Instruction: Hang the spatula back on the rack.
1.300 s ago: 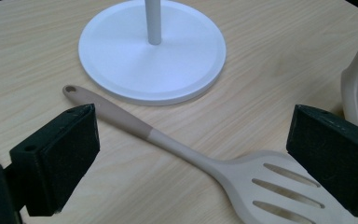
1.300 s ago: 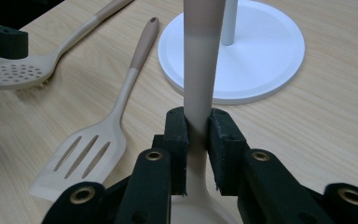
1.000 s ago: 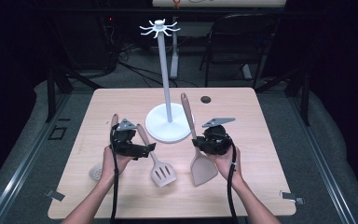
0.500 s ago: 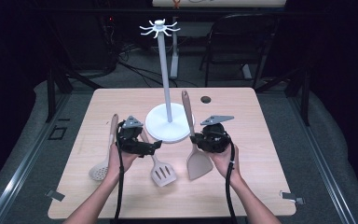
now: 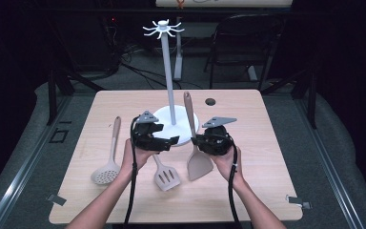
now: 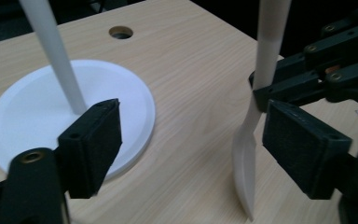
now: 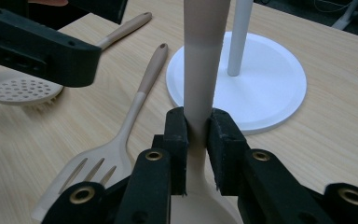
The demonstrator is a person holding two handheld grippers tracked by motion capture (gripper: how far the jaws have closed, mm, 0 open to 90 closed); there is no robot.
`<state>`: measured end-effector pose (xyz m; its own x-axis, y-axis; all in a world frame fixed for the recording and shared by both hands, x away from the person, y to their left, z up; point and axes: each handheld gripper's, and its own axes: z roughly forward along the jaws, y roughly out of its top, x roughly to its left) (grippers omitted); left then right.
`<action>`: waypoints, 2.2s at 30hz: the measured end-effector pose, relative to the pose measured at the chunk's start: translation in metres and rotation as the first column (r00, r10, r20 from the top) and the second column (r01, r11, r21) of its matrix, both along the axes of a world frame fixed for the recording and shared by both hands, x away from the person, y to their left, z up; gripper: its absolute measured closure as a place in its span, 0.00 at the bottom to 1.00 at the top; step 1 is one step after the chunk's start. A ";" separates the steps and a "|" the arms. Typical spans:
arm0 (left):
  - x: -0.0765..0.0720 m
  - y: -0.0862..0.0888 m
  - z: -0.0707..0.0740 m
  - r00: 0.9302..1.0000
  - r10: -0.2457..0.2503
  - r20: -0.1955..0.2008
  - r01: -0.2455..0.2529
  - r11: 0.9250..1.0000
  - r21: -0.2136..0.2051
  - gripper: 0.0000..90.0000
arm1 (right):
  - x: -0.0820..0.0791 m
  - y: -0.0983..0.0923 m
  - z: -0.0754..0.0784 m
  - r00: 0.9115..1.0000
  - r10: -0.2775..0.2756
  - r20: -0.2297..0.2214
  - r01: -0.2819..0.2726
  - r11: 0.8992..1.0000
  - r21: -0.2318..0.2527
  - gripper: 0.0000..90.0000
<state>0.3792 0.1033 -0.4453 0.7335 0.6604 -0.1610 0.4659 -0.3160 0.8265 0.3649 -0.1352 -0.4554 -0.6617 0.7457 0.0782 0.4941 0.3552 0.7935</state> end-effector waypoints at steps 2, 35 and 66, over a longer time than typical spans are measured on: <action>0.001 -0.007 0.002 1.000 -0.024 0.010 0.024 1.000 -0.004 0.34 | -0.001 0.000 0.000 1.000 0.000 0.007 0.000 1.000 0.001 0.87; 0.004 -0.040 0.011 0.991 -0.117 0.072 0.127 0.977 -0.170 0.85 | -0.007 0.002 0.003 0.997 -0.005 0.072 0.003 1.000 0.024 0.87; 0.035 -0.027 0.043 0.986 -0.090 0.142 0.108 0.987 -0.122 0.85 | -0.030 -0.050 -0.029 0.995 -0.041 -0.089 0.041 0.999 -0.008 0.08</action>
<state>0.4144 0.0765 -0.4018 0.8148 0.5639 -0.1347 0.3187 -0.2417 0.9165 0.3345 -0.1855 -0.4840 -0.6212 0.7727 0.1307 0.5769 0.3380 0.7436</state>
